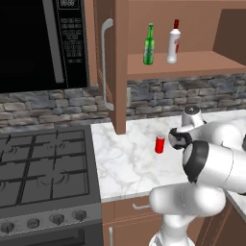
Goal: Sort all alcoholic drinks to one cabinet, and non-alcoholic drinks to the other.
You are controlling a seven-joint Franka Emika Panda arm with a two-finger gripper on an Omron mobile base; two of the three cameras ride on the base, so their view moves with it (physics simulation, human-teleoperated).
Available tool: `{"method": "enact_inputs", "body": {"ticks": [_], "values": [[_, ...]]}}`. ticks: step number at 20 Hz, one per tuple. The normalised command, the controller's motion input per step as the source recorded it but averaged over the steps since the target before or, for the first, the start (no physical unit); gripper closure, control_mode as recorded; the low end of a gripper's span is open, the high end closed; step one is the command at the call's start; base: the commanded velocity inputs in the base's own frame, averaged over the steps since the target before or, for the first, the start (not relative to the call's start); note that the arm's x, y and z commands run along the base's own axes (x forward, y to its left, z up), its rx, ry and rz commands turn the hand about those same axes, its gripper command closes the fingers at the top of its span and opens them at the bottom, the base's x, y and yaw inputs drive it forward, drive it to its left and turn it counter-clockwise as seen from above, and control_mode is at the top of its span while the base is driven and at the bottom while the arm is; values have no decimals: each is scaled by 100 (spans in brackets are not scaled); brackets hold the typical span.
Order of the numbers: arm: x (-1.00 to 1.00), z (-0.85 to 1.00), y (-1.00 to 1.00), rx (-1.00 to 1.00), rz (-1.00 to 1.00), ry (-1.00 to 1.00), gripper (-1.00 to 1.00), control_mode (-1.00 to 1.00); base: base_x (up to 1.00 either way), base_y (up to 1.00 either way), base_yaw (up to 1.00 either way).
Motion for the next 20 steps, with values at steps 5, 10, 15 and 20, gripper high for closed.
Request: {"method": "enact_inputs", "body": {"ticks": [5, 10, 15, 20], "values": [[18, -12, -5, 0, 0, 0, -100, -100, 0, 0, 0], [20, -11, -2, 0, 0, 0, -100, -100, 0, 0, 0], [15, -10, -3, 0, 0, 0, -100, -100, 0, 0, 0], [17, -9, 0, 0, 0, 0, 100, -100, 0, 0, 0]]}}
